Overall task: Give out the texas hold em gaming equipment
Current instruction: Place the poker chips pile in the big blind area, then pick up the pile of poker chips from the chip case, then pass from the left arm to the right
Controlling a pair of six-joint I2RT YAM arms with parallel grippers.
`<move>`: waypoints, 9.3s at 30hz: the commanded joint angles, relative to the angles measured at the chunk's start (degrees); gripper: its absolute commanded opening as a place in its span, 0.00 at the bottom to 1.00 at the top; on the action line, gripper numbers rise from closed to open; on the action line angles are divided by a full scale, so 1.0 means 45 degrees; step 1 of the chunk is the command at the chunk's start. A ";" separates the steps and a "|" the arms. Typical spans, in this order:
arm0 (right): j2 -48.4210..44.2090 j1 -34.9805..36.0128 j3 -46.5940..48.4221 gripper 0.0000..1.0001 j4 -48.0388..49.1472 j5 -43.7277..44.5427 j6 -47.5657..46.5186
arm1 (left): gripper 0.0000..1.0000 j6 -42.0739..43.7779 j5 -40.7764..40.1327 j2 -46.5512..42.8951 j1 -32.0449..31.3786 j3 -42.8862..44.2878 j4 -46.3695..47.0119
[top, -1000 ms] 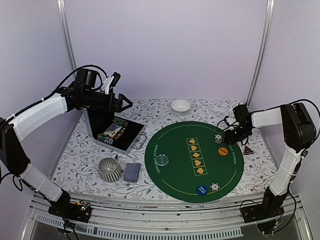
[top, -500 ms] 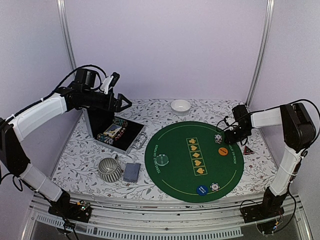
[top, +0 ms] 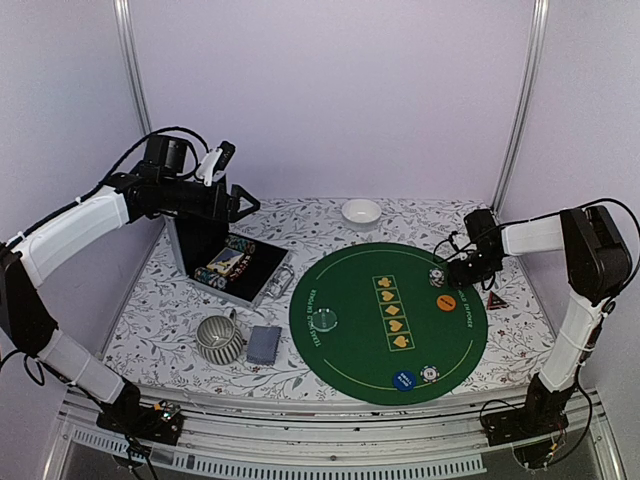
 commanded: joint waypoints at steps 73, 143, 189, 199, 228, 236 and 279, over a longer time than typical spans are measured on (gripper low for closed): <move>-0.3758 0.1738 0.0893 0.99 -0.0779 -0.1004 -0.0839 | 0.39 0.2575 -0.8110 0.9909 -0.0546 0.5823 -0.2669; -0.3407 0.1745 0.1380 0.99 -0.1676 -0.1471 -0.1041 | 0.35 0.3190 -0.7787 1.0021 -0.0480 0.5488 -0.1985; -0.3096 0.1729 0.1772 0.99 -0.2240 -0.1772 -0.1024 | 0.43 0.3433 -0.6519 0.9695 -0.0314 0.5285 -0.1626; -0.3095 0.1732 0.1791 0.99 -0.2282 -0.1776 -0.1067 | 0.42 0.3448 -0.6652 1.0174 -0.0208 0.5473 -0.1701; -0.5479 0.6498 0.1400 0.99 0.1538 0.1026 -0.3675 | 0.00 0.0611 -0.0984 0.3813 -0.0571 0.3669 -0.0480; -0.3680 0.9593 0.1820 0.99 0.7062 0.1371 -0.6644 | 0.00 -0.1989 0.4107 0.1459 -0.1210 0.0920 0.1660; 0.0228 1.1084 0.5230 0.31 0.8347 0.2231 -0.9197 | 0.00 -0.2686 0.4477 0.0791 -0.1873 0.0060 0.2249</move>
